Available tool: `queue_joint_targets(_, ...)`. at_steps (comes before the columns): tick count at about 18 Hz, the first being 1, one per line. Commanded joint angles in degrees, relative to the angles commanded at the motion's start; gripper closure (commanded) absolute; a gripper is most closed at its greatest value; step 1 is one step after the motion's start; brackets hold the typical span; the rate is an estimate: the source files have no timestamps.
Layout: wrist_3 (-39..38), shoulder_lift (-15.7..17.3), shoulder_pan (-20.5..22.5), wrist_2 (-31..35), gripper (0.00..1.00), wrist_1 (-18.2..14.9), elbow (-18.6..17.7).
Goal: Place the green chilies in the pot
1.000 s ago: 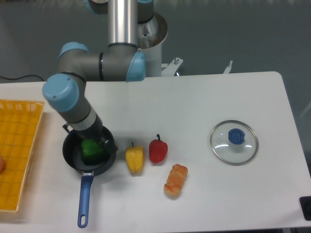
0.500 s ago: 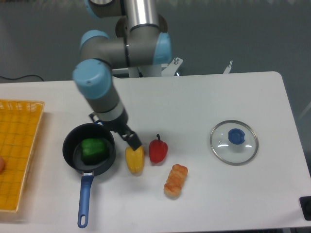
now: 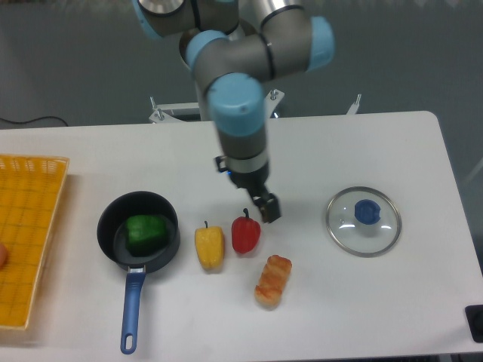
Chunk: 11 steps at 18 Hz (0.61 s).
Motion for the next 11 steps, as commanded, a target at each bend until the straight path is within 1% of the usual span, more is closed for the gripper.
queue_joint_targets(6,11.69,-0.7,5.63,-2.55,0.0,0.09,0.18)
queue_joint_targets(11,17.06,-1.93,10.2,-2.55,0.0,0.17,0.18)
